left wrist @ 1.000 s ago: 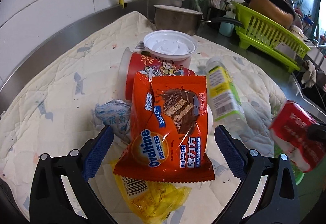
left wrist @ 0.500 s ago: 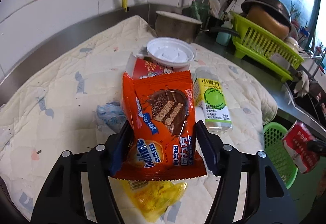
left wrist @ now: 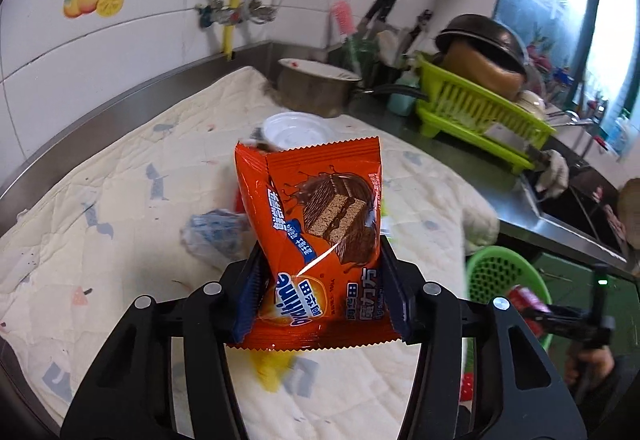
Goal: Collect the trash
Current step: 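Carry the can into the green basket with the right gripper while the left grasps the orange wrapper, then release the can with the right gripper while the left drops the wrapper into the basket, then grasp the yellow snack bag with the left gripper while the right grasps the lemon juice bottle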
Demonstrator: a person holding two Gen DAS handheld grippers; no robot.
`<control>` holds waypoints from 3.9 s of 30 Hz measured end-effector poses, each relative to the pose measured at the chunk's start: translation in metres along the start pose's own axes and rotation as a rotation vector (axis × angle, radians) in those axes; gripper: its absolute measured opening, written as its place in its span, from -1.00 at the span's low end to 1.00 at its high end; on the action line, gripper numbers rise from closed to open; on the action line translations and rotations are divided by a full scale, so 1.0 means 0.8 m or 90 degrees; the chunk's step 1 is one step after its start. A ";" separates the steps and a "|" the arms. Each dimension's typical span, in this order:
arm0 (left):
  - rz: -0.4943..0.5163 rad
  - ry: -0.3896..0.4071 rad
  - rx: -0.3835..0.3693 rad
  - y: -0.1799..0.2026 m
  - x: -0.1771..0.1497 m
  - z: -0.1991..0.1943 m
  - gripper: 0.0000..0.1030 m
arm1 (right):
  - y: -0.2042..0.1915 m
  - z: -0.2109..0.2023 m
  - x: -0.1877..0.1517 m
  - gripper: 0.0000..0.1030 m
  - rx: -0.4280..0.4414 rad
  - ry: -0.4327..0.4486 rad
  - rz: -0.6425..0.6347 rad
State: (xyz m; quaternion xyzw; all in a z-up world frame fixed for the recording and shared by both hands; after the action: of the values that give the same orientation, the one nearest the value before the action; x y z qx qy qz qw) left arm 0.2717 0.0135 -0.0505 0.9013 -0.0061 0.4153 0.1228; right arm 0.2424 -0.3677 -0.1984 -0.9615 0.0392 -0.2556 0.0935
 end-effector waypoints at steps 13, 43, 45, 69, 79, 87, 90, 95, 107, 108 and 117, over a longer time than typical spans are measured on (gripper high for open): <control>0.069 -0.028 -0.120 0.134 -0.038 -0.001 0.01 | 0.055 0.059 -0.036 0.13 -0.036 -0.064 0.045; 0.156 -0.217 -0.206 0.347 -0.169 0.132 0.07 | 0.106 -0.110 -0.043 0.48 -0.047 0.090 0.009; 0.162 -0.230 -0.210 0.358 -0.179 0.141 0.13 | 0.106 -0.121 -0.044 0.48 -0.054 0.102 0.004; 0.128 -0.176 -0.182 0.317 -0.147 0.097 0.57 | 0.066 -0.155 -0.027 0.51 -0.038 0.147 -0.038; 0.060 -0.106 -0.102 0.198 -0.101 0.046 0.57 | -0.031 -0.142 0.013 0.51 0.019 0.144 -0.104; -0.002 -0.047 0.021 0.068 -0.067 0.006 0.57 | -0.129 -0.118 0.045 0.51 0.075 0.129 -0.159; -0.043 -0.037 0.061 0.014 -0.056 -0.002 0.57 | -0.161 -0.109 0.055 0.51 0.100 0.122 -0.171; -0.132 -0.046 0.080 -0.056 -0.055 0.001 0.57 | -0.204 -0.095 0.071 0.51 0.125 0.112 -0.187; -0.186 -0.102 0.033 -0.098 -0.085 0.050 0.10 | -0.279 -0.055 0.112 0.51 0.127 0.086 -0.229; -0.187 -0.108 0.026 -0.098 -0.087 0.054 0.08 | -0.286 -0.051 0.116 0.51 0.127 0.084 -0.232; -0.196 -0.136 -0.032 -0.095 -0.096 0.071 -0.26 | -0.330 -0.012 0.156 0.51 0.136 0.055 -0.206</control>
State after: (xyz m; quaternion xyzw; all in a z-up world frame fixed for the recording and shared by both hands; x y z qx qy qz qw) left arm 0.2722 0.0672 -0.1598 0.9272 0.1081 0.2934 0.2062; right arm 0.3534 -0.1262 -0.0772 -0.9281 -0.1391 -0.3107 0.1508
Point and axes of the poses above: each gripper's, at about its wrist camera, not at the fingertips, and z roughly the way its jaws point, y to its right, x to its top, the point moved 7 cm from there along z, roughly the way its jaws point, and after that the axes turned 3 degrees about -z, right-handed, at the moved point
